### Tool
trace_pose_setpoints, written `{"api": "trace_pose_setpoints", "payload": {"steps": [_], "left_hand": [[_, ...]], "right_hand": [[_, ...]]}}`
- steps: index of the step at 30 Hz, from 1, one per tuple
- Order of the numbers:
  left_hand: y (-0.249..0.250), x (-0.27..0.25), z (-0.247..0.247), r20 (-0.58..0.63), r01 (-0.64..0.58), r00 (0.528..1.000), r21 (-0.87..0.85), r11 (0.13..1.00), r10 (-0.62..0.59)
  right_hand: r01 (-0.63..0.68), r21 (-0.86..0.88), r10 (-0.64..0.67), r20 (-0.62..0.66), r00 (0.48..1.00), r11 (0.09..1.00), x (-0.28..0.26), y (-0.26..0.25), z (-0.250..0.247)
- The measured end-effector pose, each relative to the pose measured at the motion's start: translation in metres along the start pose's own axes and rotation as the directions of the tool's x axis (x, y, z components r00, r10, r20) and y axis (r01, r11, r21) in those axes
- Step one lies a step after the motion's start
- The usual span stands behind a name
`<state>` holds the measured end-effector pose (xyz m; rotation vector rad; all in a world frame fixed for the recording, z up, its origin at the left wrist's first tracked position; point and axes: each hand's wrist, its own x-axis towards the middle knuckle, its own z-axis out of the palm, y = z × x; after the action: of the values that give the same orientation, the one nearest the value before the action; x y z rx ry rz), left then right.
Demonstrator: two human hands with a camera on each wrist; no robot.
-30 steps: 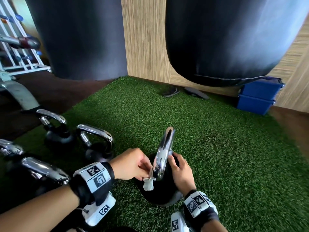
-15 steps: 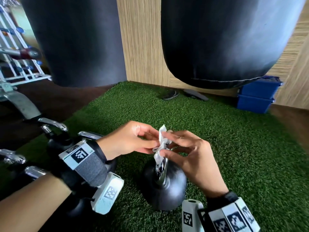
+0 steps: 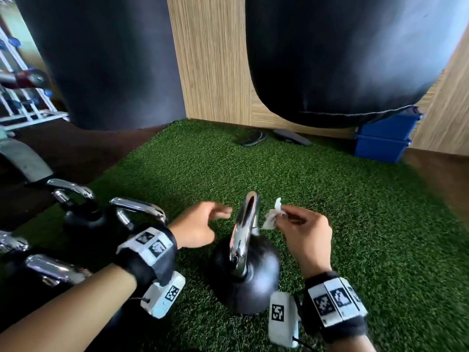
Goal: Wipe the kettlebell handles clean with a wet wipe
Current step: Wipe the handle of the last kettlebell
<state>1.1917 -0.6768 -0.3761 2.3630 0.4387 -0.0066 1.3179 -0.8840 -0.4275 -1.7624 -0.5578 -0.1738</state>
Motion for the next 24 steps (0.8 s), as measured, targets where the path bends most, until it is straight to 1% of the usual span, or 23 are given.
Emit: {"api": "trace_pose_setpoints", "payload": {"steps": [1, 2, 3, 4, 5, 7, 9, 11, 13, 15, 17, 18, 19, 20, 22, 23, 24], "left_hand": [[-0.004, 0.001, 0.01, 0.123, 0.011, 0.992, 0.115, 0.993, -0.025], [-0.007, 0.002, 0.02, 0.238, -0.03, 0.971, 0.176, 0.984, -0.013], [-0.007, 0.002, 0.029, 0.331, -0.096, 0.943, 0.188, 0.977, 0.028], [-0.006, 0.003, 0.039, 0.38, -0.164, 0.921, 0.182, 0.969, 0.085], [-0.005, 0.003, 0.047, 0.39, -0.225, 0.91, 0.184, 0.957, 0.138], [-0.005, 0.004, 0.056, 0.35, -0.292, 0.913, 0.2, 0.935, 0.21], [-0.007, 0.003, 0.059, 0.297, -0.315, 0.923, 0.222, 0.923, 0.244], [-0.011, 0.004, 0.062, 0.278, -0.331, 0.923, 0.227, 0.916, 0.264], [-0.013, 0.004, 0.063, 0.284, -0.288, 0.932, 0.199, 0.937, 0.226], [-0.016, 0.004, 0.063, 0.281, -0.242, 0.941, 0.177, 0.954, 0.187], [-0.018, 0.004, 0.064, 0.258, -0.213, 0.952, 0.17, 0.962, 0.165], [-0.02, 0.005, 0.065, 0.246, -0.21, 0.955, 0.166, 0.963, 0.166], [-0.021, 0.005, 0.066, 0.242, -0.211, 0.956, 0.165, 0.963, 0.168], [-0.021, 0.005, 0.066, 0.248, -0.208, 0.955, 0.17, 0.963, 0.163], [-0.021, 0.006, 0.066, 0.265, -0.191, 0.955, 0.201, 0.961, 0.134], [-0.02, 0.006, 0.067, 0.263, -0.179, 0.957, 0.215, 0.96, 0.12], [-0.02, 0.006, 0.067, 0.255, -0.166, 0.961, 0.217, 0.962, 0.108]], "right_hand": [[-0.089, 0.025, 0.088, 0.031, 0.996, 0.996, 0.006, 0.011, 0.009], [-0.163, 0.047, 0.16, 0.066, 0.985, 0.985, 0.01, 0.018, 0.018], [-0.209, 0.057, 0.204, 0.087, 0.975, 0.976, 0.013, 0.022, 0.026], [-0.223, 0.055, 0.218, 0.084, 0.972, 0.973, 0.014, 0.026, 0.033], [-0.218, 0.041, 0.215, 0.068, 0.974, 0.975, 0.016, 0.03, 0.038], [-0.212, -0.006, 0.212, 0.059, 0.975, 0.977, 0.017, 0.034, 0.044], [-0.235, -0.017, 0.236, 0.111, 0.965, 0.972, 0.016, 0.04, 0.05], [-0.293, 0.002, 0.288, 0.177, 0.941, 0.956, 0.015, 0.042, 0.055], [-0.288, -0.036, 0.29, 0.181, 0.94, 0.957, 0.019, 0.042, 0.058], [-0.269, -0.032, 0.271, 0.139, 0.952, 0.963, 0.026, 0.036, 0.058], [-0.182, 0.024, 0.178, 0.112, 0.978, 0.983, 0.033, 0.026, 0.057], [-0.124, 0.027, 0.121, 0.091, 0.988, 0.992, 0.036, 0.024, 0.056], [-0.093, 0.019, 0.091, 0.079, 0.993, 0.995, 0.038, 0.022, 0.055], [-0.093, 0.017, 0.092, 0.084, 0.992, 0.995, 0.038, 0.022, 0.054], [-0.169, 0.027, 0.164, 0.135, 0.977, 0.985, 0.039, 0.023, 0.052], [-0.18, 0.015, 0.176, 0.163, 0.971, 0.983, 0.04, 0.023, 0.05], [-0.146, -0.008, 0.145, 0.173, 0.974, 0.989, 0.041, 0.02, 0.048]]}}
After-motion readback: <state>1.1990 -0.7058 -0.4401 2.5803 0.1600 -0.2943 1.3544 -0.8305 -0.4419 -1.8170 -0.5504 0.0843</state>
